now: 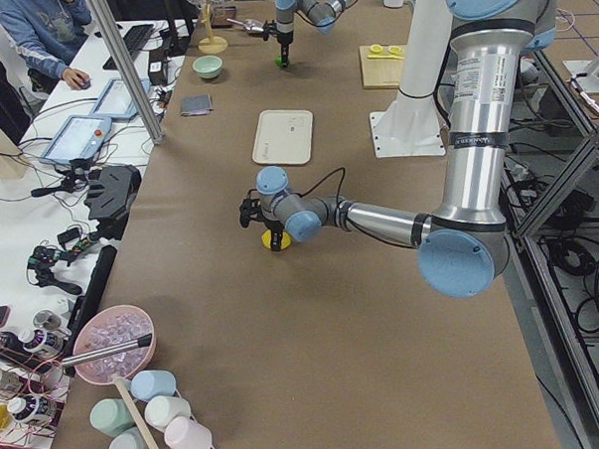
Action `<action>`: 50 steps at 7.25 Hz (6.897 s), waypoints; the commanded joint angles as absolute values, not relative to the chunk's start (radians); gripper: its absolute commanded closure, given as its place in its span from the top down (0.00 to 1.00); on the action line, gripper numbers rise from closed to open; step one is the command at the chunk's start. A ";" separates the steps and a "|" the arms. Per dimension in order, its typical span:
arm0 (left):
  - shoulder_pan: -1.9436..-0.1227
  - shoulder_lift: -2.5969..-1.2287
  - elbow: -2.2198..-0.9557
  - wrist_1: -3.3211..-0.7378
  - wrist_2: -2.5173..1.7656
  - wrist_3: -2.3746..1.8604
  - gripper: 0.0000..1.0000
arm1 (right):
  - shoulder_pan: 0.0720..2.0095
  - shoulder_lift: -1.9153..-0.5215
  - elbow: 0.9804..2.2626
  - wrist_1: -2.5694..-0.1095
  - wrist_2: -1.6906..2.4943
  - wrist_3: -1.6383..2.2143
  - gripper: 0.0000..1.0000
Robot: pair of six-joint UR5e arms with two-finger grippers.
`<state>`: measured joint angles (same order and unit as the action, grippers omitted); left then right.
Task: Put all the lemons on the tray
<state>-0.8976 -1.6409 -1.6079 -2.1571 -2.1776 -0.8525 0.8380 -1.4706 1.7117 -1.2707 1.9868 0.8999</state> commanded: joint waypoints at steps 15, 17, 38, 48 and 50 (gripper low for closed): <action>-0.602 -2.272 -1.761 -1.382 -2.021 -1.301 0.00 | 0.608 -0.724 1.573 -1.841 1.956 1.212 0.00; -0.577 -2.304 -1.680 -1.447 -2.000 -1.337 0.00 | 0.594 -0.707 1.537 -1.839 1.954 1.209 0.00; -0.731 -2.165 -1.722 -1.576 -2.101 -1.182 0.99 | 0.656 -0.785 1.697 -1.906 2.005 1.123 1.00; -1.343 -1.651 -1.744 -1.543 -2.368 -0.203 0.99 | 1.325 -1.542 1.945 -1.929 2.241 0.056 1.00; -1.370 -1.559 -1.753 -1.595 -2.404 -0.152 0.99 | 1.382 -1.728 1.974 -1.764 2.282 0.034 1.00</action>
<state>-1.3531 -1.6218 -1.7514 -1.5600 -2.3829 -0.1934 1.3448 -1.6130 1.9604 -1.8631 2.2557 0.0601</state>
